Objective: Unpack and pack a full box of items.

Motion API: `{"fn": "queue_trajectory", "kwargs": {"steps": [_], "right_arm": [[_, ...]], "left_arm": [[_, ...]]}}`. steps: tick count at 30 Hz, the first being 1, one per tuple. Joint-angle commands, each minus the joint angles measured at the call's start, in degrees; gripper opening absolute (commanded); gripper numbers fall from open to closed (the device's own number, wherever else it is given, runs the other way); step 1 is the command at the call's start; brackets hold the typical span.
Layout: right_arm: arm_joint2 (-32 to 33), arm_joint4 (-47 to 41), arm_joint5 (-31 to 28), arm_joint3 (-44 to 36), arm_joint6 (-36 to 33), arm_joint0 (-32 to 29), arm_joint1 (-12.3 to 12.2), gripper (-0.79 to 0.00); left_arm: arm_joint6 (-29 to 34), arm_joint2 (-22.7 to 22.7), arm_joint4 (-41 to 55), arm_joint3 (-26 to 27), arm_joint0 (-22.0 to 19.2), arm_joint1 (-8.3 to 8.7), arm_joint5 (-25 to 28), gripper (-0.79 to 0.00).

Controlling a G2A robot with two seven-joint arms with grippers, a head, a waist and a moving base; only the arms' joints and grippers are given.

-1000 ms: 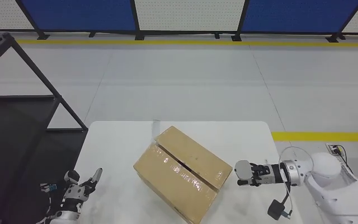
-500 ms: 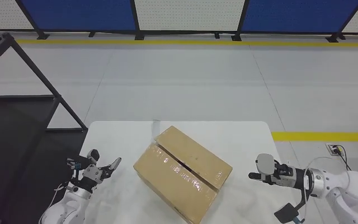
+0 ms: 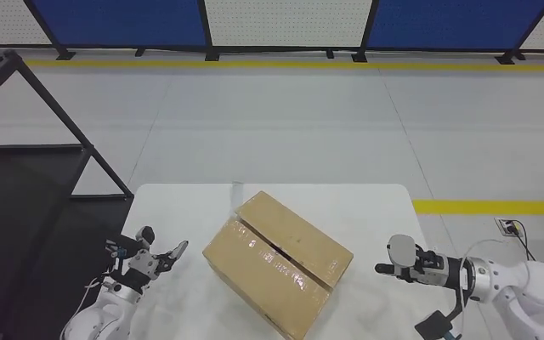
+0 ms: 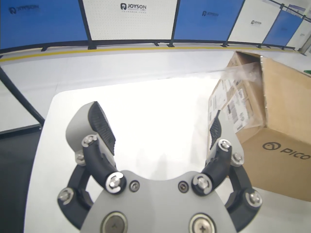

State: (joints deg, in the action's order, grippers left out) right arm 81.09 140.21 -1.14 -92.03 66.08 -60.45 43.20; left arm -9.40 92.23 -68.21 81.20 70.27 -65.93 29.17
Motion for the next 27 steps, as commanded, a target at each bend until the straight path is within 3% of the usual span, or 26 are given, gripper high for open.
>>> {"fn": "queue_trajectory", "kwargs": {"steps": [1,6,13,27], "right_arm": [[0.2,0.4,0.1,-0.8,-0.9,-0.4,-0.1,0.0],[1.5,-0.5,0.9,-1.6,-0.9,-2.2,-0.2,0.0],[3.5,-1.8,2.2,-2.6,-0.4,-5.1,-0.5,0.0],[2.3,-1.0,-2.7,-2.5,0.4,-4.3,-0.7,0.0]], "left_arm": [[-1.0,-0.3,-2.9,0.1,-0.6,0.24,1.5,0.0],[-1.7,-2.0,-12.3,-2.6,-4.1,0.66,-0.1,0.0],[-5.3,-5.7,-18.0,-7.4,-7.8,0.9,3.7,0.0],[-13.9,-8.2,-23.5,-6.6,-5.1,1.72,6.5,0.0]]}}
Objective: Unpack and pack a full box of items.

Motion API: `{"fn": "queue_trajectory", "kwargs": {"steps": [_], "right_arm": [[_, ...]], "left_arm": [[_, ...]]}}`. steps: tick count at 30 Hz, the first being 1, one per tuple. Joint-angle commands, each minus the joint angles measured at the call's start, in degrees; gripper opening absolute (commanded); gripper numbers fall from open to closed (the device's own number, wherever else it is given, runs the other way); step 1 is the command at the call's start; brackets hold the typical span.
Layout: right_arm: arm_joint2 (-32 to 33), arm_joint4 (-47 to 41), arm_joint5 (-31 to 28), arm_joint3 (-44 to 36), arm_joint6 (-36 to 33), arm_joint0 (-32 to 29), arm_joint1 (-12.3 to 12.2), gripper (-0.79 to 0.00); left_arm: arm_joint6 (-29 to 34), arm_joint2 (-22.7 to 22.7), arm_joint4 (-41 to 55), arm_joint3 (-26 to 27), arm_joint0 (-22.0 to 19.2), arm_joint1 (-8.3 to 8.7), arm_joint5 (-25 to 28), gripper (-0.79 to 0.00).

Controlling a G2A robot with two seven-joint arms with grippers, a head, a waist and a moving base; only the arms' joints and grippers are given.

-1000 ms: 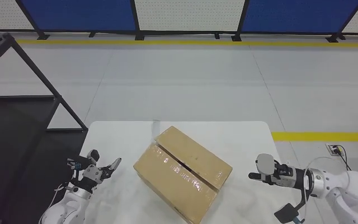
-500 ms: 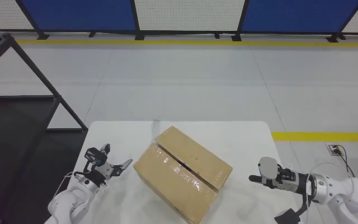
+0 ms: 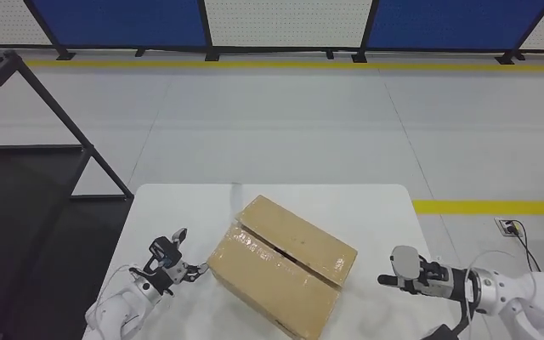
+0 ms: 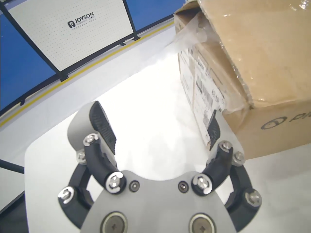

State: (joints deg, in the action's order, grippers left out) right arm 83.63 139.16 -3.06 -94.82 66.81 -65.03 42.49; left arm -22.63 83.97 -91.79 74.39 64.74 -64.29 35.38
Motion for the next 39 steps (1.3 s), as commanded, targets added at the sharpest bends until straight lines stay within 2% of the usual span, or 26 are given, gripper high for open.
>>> {"fn": "queue_trajectory", "kwargs": {"steps": [1,10,14,20,27,33,39], "right_arm": [[-0.5,0.1,-1.5,0.6,-0.6,0.6,0.0,0.0],[-4.7,2.9,-12.3,4.4,-5.7,3.9,0.2,0.0],[-8.1,3.9,-15.3,5.5,-3.2,6.5,0.5,0.0],[-10.9,5.4,-9.5,8.4,8.9,8.5,0.4,0.0],[-11.9,4.4,-1.9,9.3,16.9,6.0,0.0,0.0],[-13.6,4.2,1.2,5.3,18.7,2.4,-0.1,0.0],[-15.1,3.4,2.9,0.8,16.1,-1.1,0.1,0.0]], "left_arm": [[-1.3,0.1,0.1,0.4,0.8,0.16,0.7,0.0],[-5.7,0.0,-1.2,2.9,3.9,0.83,2.4,0.0],[-6.1,-0.4,-1.1,3.1,4.2,0.94,2.3,0.0],[-6.3,-0.9,-0.8,2.9,4.1,1.08,2.1,0.0],[-6.8,-2.0,-0.3,2.9,3.5,1.15,2.1,0.0],[-7.0,-4.0,-0.4,2.0,2.0,1.01,2.5,0.0],[-7.6,-5.5,-0.7,0.7,0.5,0.98,3.1,0.0]]}}
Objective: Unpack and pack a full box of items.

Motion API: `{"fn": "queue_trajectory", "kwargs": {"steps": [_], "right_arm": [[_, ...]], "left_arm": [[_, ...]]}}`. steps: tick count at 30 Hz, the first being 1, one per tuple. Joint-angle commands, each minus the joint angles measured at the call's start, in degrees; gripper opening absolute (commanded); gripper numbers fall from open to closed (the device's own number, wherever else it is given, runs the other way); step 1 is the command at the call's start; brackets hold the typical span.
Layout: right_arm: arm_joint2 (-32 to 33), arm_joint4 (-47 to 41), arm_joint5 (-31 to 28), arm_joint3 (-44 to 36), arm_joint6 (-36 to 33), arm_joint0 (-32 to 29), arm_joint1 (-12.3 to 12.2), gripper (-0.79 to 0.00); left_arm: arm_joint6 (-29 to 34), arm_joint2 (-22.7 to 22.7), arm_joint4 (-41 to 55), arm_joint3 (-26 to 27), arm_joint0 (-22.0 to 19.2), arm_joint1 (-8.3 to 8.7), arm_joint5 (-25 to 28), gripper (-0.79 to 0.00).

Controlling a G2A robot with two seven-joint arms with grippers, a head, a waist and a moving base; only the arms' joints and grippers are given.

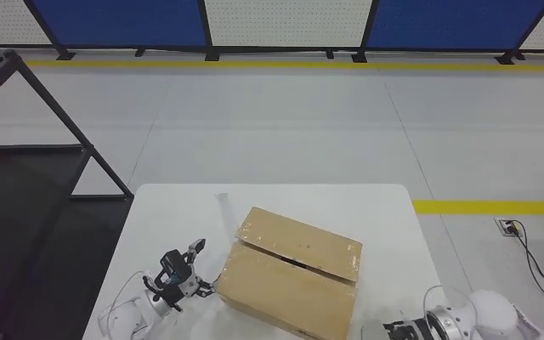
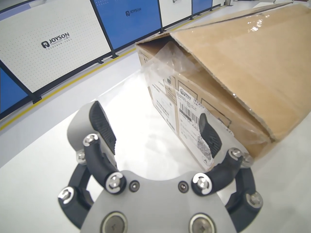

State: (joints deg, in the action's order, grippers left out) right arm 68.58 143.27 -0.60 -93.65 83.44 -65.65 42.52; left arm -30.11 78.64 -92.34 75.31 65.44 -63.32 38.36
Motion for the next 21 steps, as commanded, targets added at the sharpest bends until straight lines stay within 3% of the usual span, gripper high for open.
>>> {"fn": "queue_trajectory", "kwargs": {"steps": [1,21], "right_arm": [[-0.2,-1.4,1.1,-0.6,-1.3,-0.9,0.1,0.0],[-3.1,-4.8,-0.8,0.0,-15.8,-0.8,1.6,0.0]], "left_arm": [[-0.2,-0.4,-0.2,-0.4,-0.4,0.02,0.2,0.0],[-1.6,-1.3,-0.1,-1.6,-1.1,0.58,0.1,0.0]]}}
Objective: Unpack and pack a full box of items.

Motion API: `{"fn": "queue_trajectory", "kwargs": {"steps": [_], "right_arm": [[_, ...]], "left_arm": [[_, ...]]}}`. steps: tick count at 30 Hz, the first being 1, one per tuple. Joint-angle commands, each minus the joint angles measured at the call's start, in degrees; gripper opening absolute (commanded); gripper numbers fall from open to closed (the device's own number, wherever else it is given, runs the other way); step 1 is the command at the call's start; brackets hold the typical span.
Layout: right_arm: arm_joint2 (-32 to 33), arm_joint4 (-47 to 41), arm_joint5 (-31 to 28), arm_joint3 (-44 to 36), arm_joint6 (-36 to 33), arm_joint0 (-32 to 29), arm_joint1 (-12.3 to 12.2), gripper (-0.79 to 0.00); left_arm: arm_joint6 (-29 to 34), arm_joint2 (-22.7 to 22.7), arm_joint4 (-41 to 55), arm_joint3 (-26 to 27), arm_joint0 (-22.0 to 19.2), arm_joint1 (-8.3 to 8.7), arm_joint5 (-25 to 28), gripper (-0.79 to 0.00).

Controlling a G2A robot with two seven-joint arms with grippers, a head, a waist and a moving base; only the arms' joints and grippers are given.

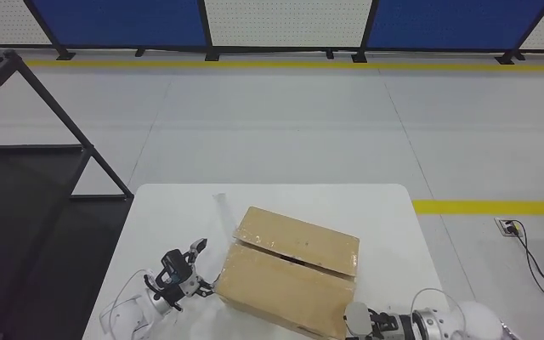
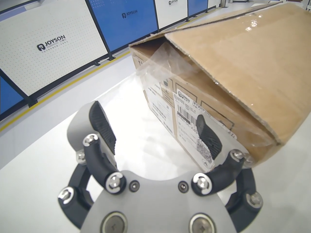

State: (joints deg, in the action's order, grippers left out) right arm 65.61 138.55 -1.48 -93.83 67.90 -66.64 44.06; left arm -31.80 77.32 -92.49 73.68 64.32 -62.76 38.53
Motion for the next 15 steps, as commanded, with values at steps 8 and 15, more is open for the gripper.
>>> {"fn": "queue_trajectory", "kwargs": {"steps": [8,15], "right_arm": [[-0.5,-0.5,0.9,0.8,-3.1,1.8,0.6,0.0],[-0.9,-0.9,1.2,1.1,-4.6,3.7,1.2,0.0]], "left_arm": [[0.5,-0.6,0.8,0.0,0.1,0.1,-0.5,0.0],[1.2,-1.5,1.2,0.0,-0.4,0.04,-1.0,0.0]]}}
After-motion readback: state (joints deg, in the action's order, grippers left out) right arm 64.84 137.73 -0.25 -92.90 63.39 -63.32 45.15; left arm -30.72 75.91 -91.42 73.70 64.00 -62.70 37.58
